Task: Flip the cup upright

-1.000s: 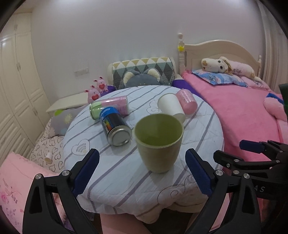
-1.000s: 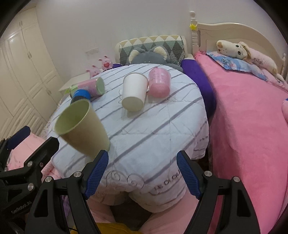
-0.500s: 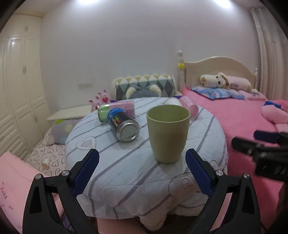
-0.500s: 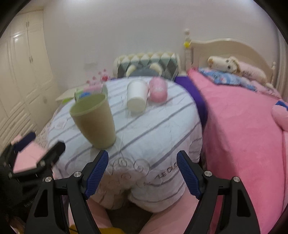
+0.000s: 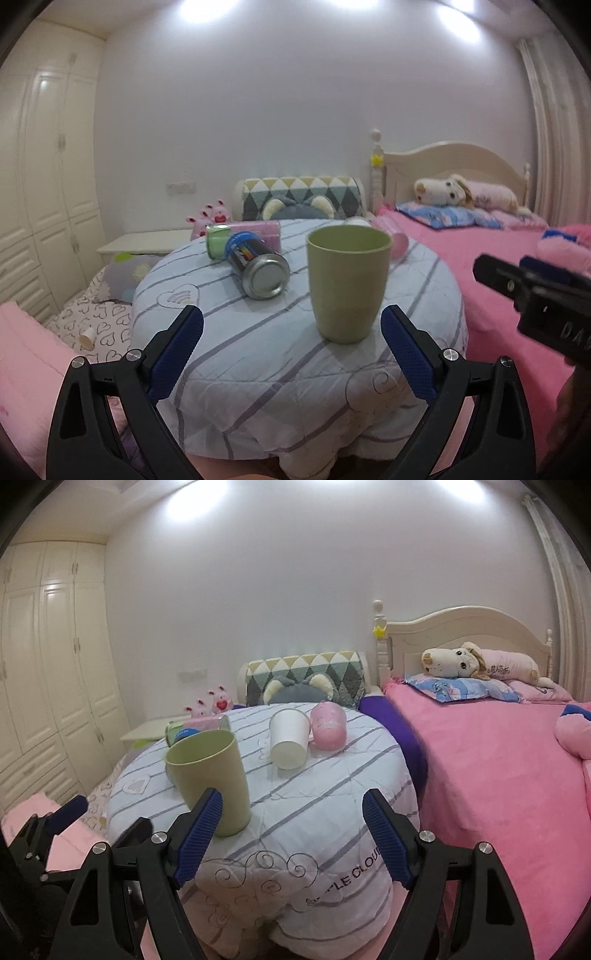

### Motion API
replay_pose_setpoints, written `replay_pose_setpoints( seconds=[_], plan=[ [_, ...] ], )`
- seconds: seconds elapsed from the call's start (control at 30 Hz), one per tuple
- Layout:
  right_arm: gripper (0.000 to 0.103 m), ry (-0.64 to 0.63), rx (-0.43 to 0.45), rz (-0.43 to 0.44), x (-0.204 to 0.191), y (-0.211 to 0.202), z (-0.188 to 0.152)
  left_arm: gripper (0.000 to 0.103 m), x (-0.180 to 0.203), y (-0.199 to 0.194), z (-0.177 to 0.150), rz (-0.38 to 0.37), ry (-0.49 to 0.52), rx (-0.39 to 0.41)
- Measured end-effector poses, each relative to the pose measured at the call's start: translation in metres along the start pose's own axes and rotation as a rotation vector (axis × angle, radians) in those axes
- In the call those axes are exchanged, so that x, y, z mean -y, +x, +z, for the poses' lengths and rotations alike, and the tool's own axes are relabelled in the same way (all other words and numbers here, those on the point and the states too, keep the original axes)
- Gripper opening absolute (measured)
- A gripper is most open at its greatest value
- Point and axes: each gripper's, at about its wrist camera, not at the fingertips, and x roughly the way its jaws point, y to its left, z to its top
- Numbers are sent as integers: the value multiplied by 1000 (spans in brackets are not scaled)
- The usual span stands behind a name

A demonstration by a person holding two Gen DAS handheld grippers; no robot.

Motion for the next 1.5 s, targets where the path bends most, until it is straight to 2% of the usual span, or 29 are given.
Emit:
replay_pose_setpoints(
  seconds=[0.4, 1.5],
  plan=[
    [80, 6, 83, -15, -4, -2, -12, 98, -7, 10, -5, 44, -19, -2],
    [80, -54, 80, -26, -14, -4, -16, 101, -11, -1, -3, 36, -14, 36]
  ],
)
